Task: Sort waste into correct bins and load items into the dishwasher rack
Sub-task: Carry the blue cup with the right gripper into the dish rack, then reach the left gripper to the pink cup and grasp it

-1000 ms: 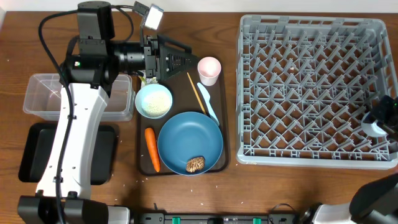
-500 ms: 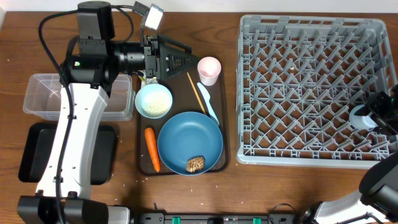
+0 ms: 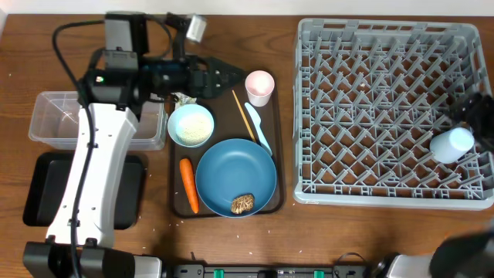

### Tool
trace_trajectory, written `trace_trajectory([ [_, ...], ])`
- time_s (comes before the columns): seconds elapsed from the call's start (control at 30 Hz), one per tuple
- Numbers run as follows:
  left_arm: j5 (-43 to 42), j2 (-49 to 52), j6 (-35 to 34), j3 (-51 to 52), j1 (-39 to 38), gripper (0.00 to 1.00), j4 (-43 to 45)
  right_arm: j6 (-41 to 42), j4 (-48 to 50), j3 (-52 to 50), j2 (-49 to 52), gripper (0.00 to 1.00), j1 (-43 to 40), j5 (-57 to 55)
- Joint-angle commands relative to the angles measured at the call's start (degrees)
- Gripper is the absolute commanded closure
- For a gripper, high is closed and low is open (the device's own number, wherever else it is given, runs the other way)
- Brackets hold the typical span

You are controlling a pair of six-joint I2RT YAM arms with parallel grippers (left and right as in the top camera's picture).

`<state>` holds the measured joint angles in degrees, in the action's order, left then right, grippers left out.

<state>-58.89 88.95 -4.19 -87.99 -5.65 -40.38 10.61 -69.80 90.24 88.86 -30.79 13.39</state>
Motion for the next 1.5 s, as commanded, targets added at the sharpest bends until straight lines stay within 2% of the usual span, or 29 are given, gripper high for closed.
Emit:
trace_trajectory([
  [0.0, 23.2, 1.7, 2.4, -0.3, -4.4, 0.16, -1.9, -2.1, 0.6, 1.5, -5.3, 0.23, 6.3, 4.8],
  [0.17, 40.8, 5.9, 4.5, -0.3, -11.5, 0.16, -1.7, 0.4, 1.9, 1.5, -7.5, 0.25, 17.7, -1.5],
  [0.27, 46.2, 10.4, 4.4, -0.3, -13.5, 0.18, -1.0, 3.1, 1.7, 1.4, -6.9, 0.26, 21.4, -5.7],
  [0.4, 46.7, 17.4, 4.3, -0.3, -13.6, 0.30, 2.8, 3.1, 1.4, 1.4, -5.6, 0.25, 22.9, -5.6],
  [0.5, 48.7, 20.8, 2.4, -0.3, -13.2, 0.33, 7.9, 3.1, 0.8, 0.9, -5.3, 0.25, 22.9, -5.7],
  [0.6, 49.1, 23.0, 2.2, -0.3, -13.3, 0.42, 12.9, 3.1, 0.8, -0.5, -5.3, 0.25, 22.9, -5.6],
  [0.7, 49.1, 25.0, 0.2, -0.3, -13.5, 0.44, 16.0, 3.1, 0.8, -2.1, -5.3, 0.26, 22.9, -5.7],
  [0.97, 49.1, 26.5, -0.9, -0.3, -13.7, 0.48, 18.7, 3.1, 1.1, -5.3, -5.3, 0.25, 22.9, -5.7],
  [1.2, 49.1, 28.7, -2.2, -0.3, -15.1, 0.58, 20.1, 3.1, 1.2, -5.8, -5.3, 0.25, 22.9, -5.7],
  [1.4, 49.0, 31.6, -3.7, -0.3, -16.0, 0.59, 19.9, 3.1, 1.2, -5.8, -5.3, 0.25, 22.9, -5.7],
  [1.47, 49.1, 31.4, -3.7, -0.3, -16.0, 0.67, 19.9, 3.1, 1.2, -5.8, -5.3, 0.25, 22.9, -5.7],
])
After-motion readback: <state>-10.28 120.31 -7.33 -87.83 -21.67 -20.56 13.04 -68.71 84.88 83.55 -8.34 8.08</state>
